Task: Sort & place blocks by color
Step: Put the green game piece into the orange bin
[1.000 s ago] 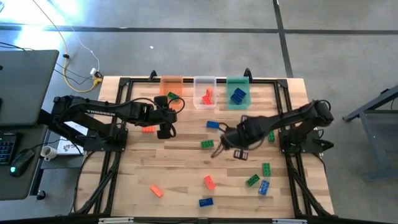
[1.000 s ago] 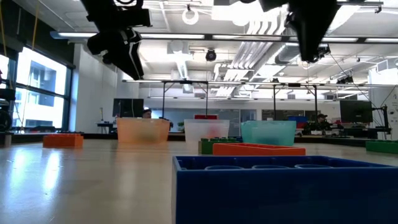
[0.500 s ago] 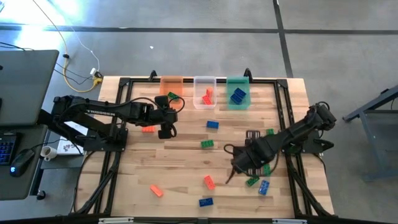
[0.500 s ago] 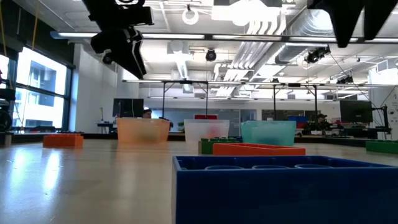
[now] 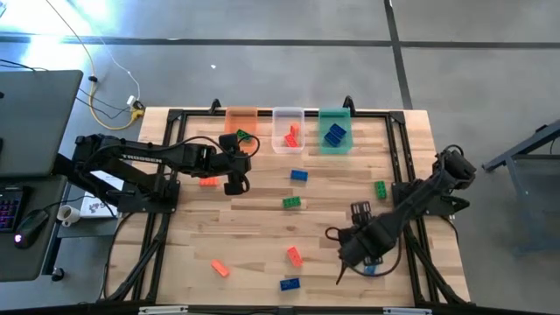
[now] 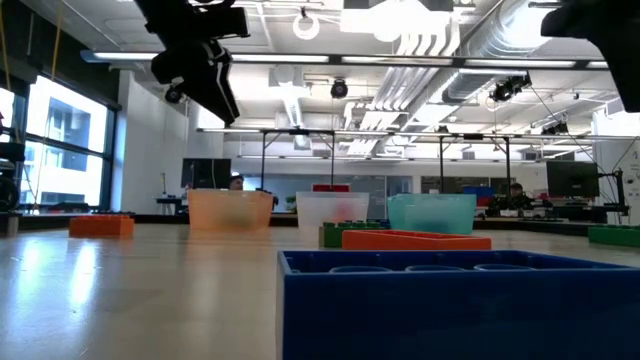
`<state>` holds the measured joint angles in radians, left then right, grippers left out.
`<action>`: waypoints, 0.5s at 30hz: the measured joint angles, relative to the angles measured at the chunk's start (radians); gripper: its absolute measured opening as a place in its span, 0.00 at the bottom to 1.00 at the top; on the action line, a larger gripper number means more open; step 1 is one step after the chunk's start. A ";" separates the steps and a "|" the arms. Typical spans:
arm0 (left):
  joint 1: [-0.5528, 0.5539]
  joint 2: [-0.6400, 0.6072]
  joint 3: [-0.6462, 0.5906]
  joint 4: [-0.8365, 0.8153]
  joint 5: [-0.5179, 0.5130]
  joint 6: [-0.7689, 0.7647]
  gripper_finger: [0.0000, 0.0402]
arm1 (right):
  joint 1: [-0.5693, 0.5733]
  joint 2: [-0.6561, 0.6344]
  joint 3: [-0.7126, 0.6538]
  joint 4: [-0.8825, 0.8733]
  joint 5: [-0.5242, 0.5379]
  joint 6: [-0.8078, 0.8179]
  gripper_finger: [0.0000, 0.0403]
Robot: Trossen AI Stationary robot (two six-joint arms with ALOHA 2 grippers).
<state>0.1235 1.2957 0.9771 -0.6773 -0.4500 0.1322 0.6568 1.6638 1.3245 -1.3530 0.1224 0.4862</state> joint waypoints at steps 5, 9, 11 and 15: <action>0.000 0.000 0.000 0.000 0.000 -0.001 0.57 | 0.025 0.000 -0.033 0.081 -0.004 -0.084 0.55; 0.000 0.000 0.000 0.000 0.000 -0.007 0.57 | 0.043 0.000 -0.084 0.178 -0.073 -0.152 0.55; 0.000 0.000 0.000 0.000 0.000 -0.008 0.57 | 0.051 0.000 -0.112 0.232 -0.101 -0.156 0.55; 0.000 0.000 0.000 -0.001 0.000 -0.008 0.57 | 0.068 0.000 -0.150 0.299 -0.105 -0.156 0.55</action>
<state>0.1235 1.2957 0.9771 -0.6779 -0.4496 0.1238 0.7252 1.6634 1.1747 -1.0541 0.0169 0.3298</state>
